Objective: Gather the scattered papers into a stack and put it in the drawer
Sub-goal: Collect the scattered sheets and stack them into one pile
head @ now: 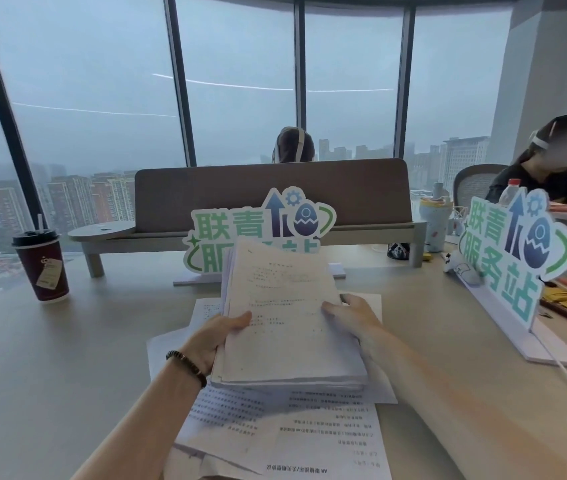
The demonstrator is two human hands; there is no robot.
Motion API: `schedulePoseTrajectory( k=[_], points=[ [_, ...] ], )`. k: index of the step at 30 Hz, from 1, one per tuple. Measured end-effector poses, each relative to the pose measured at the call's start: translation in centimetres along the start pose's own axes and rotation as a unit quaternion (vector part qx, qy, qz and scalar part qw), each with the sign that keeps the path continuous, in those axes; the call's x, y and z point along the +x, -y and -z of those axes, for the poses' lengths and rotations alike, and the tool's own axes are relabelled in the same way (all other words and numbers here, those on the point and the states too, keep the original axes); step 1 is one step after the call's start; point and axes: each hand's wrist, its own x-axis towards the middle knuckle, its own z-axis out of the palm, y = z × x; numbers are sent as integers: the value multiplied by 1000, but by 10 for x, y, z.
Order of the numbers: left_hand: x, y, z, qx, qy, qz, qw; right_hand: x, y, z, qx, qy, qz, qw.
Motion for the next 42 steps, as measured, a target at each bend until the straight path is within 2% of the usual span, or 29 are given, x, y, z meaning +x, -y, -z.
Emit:
schedulePoseTrajectory(
  k=[2, 4, 8, 12, 15, 17, 22, 28, 32, 35, 38, 42],
  points=[
    [-5, -2, -4, -20, 4, -34, 999, -9, 9, 2, 63, 60, -5, 996],
    [-10, -5, -9, -6, 0, -83, 996, -14, 12, 1, 69, 73, 41, 994],
    [-18, -8, -18, 51, -26, -182, 982, -19, 15, -4, 22, 4, 157, 987],
    [-20, -8, -26, 80, -43, -271, 958, -25, 20, -7, 12, -44, 261, 964],
    [-17, -7, -25, 62, -52, -295, 952, -32, 21, -9, 3, -69, 323, 944],
    [-17, -7, -23, 42, -58, -282, 957, -33, 19, -12, -9, -78, 340, 937],
    [-20, -7, -20, 43, -55, -255, 964, -34, 17, -16, 11, -36, 326, 945],
    [-25, 0, -26, 75, -45, -264, 961, -35, 3, -20, 15, -22, 278, 960],
    [-25, 0, -23, 85, -41, -260, 961, -31, 4, -20, 0, -33, 258, 965],
    [-25, 0, -22, 50, -35, -254, 965, -29, 7, -18, 11, -42, 236, 971],
    [-25, 0, -23, 35, -40, -251, 966, -30, 7, -17, 17, -48, 223, 973],
    [-24, 0, -28, 82, -76, -268, 957, -31, 6, -20, 18, -34, 227, 973]
  ],
)
